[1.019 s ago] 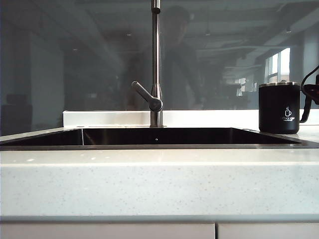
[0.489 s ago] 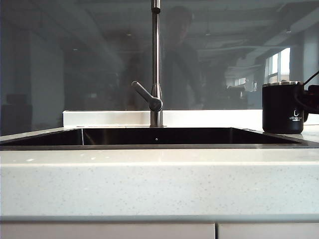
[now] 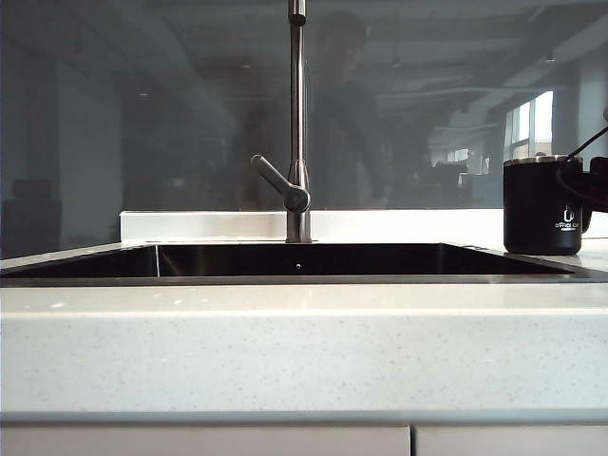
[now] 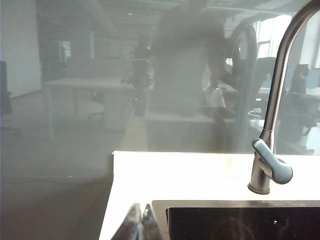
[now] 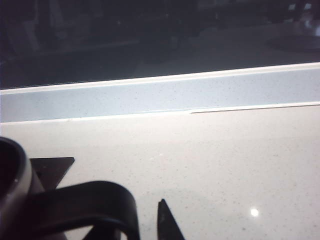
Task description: Pick up the mug next to the sink, go to the faucet to get some water, pour the water into the sink, and finally put the mug back to its place.
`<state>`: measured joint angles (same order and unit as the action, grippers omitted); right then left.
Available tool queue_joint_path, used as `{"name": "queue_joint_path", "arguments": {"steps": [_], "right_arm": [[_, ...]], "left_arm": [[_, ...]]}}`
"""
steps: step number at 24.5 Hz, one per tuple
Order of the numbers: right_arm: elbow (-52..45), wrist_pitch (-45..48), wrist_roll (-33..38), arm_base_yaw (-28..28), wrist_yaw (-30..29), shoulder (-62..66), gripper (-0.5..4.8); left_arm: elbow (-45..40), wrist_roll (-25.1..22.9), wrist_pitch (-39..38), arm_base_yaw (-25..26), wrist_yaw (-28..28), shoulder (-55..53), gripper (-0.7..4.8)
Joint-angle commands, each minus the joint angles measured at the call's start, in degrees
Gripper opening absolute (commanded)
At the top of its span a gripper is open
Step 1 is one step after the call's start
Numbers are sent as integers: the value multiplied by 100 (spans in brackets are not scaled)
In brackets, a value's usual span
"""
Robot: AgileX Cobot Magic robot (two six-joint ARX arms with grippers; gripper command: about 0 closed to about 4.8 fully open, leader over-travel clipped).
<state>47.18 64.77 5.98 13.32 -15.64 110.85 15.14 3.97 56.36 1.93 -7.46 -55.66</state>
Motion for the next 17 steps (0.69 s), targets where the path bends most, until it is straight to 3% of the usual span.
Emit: {"name": "queue_joint_path", "arguments": {"steps": [1, 2, 9, 11, 14, 17], "right_arm": [[20, 103, 39, -46, -11, -26, 61], [22, 105, 57, -46, -111, -26, 15], [24, 474, 459, -48, -146, -55, -2], [24, 675, 975, -136, -146, -190, -2], [66, 614, 1012, -498, -105, -455, -2], [511, -358, 1054, -1095, -103, -702, -2]], "left_arm": [[33, 20, 74, 9, -31, 4, -5], [33, 20, 76, 7, -33, 4, -5], [232, 20, 79, 7, -52, -326, -5], [566, 15, 227, 7, -210, -872, -5], [1246, 15, 553, 7, -629, -2009, -5], [2173, 188, 656, 7, -1005, -3366, -5]]}}
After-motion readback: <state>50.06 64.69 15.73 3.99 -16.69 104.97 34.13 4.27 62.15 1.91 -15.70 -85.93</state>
